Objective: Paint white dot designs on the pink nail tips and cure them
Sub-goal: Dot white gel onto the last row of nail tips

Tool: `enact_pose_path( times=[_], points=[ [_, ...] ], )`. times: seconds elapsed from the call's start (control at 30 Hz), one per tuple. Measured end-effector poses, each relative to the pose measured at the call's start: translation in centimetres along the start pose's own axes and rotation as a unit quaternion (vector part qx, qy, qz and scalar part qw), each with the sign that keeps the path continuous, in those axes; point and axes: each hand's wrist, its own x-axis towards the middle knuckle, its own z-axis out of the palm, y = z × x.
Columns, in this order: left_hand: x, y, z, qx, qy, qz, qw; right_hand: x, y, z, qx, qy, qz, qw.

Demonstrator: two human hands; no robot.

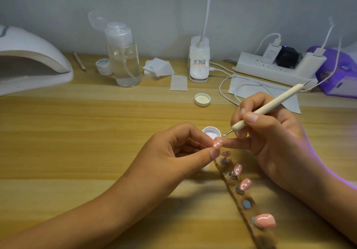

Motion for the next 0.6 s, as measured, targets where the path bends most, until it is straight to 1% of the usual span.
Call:
enact_pose_path(
  times=[0.1, 0.2, 0.33, 0.4, 0.43, 0.5, 0.6],
  points=[
    [0.0, 0.1, 0.1, -0.002, -0.001, -0.002, 1.0, 0.4, -0.1, -0.3, 0.026, 0.01, 0.007, 1.0],
    [-0.1, 0.2, 0.1, -0.013, 0.013, 0.007, 1.0, 0.8, -0.1, -0.7, 0.044, 0.053, 0.017, 0.997],
    [-0.6, 0.7, 0.3, 0.005, 0.039, 0.058, 0.998, 1.1, -0.1, -1.1, 0.053, 0.08, 0.022, 0.995],
    [-1.0, 1.1, 0.5, 0.071, 0.043, 0.119, 0.989, 1.1, 0.0, -1.2, 0.055, 0.083, 0.024, 0.995],
    [-1.2, 1.3, 0.7, 0.117, 0.039, 0.156, 0.98, 1.2, 0.0, -1.2, 0.058, 0.085, 0.025, 0.994],
    [-1.6, 1.5, 1.0, 0.206, 0.027, 0.213, 0.955, 1.2, -0.1, -1.3, 0.063, 0.092, 0.029, 0.993],
    [-2.0, 1.4, 1.6, 0.328, -0.002, 0.255, 0.91, 1.4, -0.1, -1.5, 0.062, 0.1, 0.036, 0.992]
  ],
)
